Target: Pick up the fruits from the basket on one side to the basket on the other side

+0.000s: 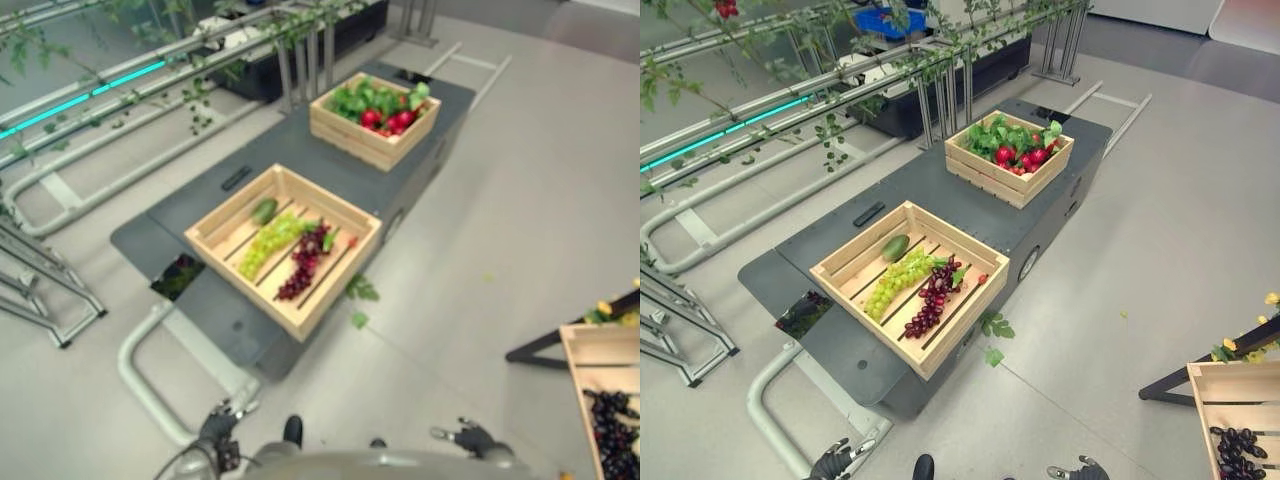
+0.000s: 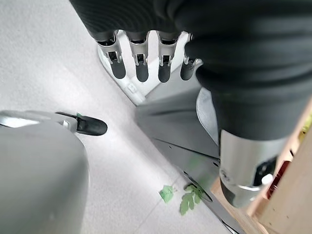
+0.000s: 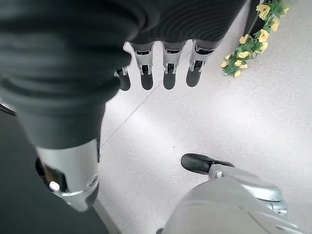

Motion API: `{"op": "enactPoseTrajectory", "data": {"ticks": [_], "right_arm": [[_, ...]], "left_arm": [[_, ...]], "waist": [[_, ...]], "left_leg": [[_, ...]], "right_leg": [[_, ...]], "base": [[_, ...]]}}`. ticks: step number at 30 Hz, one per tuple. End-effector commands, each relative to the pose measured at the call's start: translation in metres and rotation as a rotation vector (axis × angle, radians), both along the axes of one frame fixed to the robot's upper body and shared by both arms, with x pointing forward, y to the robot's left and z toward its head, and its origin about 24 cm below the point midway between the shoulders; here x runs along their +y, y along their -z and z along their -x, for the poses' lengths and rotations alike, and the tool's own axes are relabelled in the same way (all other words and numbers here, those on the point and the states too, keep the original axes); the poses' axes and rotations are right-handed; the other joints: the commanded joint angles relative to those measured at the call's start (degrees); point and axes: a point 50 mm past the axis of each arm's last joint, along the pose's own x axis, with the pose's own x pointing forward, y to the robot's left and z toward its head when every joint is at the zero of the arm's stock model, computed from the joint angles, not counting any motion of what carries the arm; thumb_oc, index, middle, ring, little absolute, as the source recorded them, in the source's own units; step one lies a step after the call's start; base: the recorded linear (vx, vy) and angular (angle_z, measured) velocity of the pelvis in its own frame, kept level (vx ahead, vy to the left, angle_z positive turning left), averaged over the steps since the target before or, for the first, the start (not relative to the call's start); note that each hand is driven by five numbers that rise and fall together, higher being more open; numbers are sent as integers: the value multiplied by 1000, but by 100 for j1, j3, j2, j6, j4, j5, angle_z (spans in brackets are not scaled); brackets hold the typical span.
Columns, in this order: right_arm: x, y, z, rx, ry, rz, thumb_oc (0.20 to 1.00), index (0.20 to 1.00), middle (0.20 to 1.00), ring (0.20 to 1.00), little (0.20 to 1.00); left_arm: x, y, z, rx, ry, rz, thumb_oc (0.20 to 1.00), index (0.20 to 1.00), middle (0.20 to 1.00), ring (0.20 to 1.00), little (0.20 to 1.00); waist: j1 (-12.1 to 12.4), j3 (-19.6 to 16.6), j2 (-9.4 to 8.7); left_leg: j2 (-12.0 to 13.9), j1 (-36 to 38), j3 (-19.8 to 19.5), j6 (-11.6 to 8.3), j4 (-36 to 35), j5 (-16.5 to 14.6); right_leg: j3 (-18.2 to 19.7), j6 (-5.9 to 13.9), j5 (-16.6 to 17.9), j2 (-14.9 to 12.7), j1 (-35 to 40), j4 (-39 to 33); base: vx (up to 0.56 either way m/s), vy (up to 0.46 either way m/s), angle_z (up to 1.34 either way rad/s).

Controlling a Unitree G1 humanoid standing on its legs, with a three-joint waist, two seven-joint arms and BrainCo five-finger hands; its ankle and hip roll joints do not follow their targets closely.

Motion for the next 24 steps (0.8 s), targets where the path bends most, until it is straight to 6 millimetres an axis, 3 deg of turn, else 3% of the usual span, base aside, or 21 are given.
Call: {"op": "enactPoseTrajectory", "data": {"ticks": [1,10,24], "right_arm": [[-13,-2,4,21,-10,31,1000,1000,1000,1000,1000],[-12,-2,2,52,-46,26,1000,1000,1000,1000,1000],[-8,1,8,74,-56,17,1000,1000,1000,1000,1000]], "left_arm": [[-6,3,-4,23,-22,30,1000,1000,1000,1000,1000],[-13,14,17,169,31,63,1000,1000,1000,1000,1000],[-14,13,13,165,69,37,1000,1000,1000,1000,1000]], "waist": [[89,-214,-72],[4,-325,-9],[-8,-404,3]], "left_leg": [[-214,-140,-35,148,267,-579],[-191,-29,-8,121,324,-651],[-222,184,-20,150,231,-729]], "right_leg": [[-54,342,172,-3,-533,48],[-47,295,85,22,-397,48],[-74,283,22,4,-210,48]], "base": [[37,-48,-1],[8,-8,0],[9,-1,0]]}}
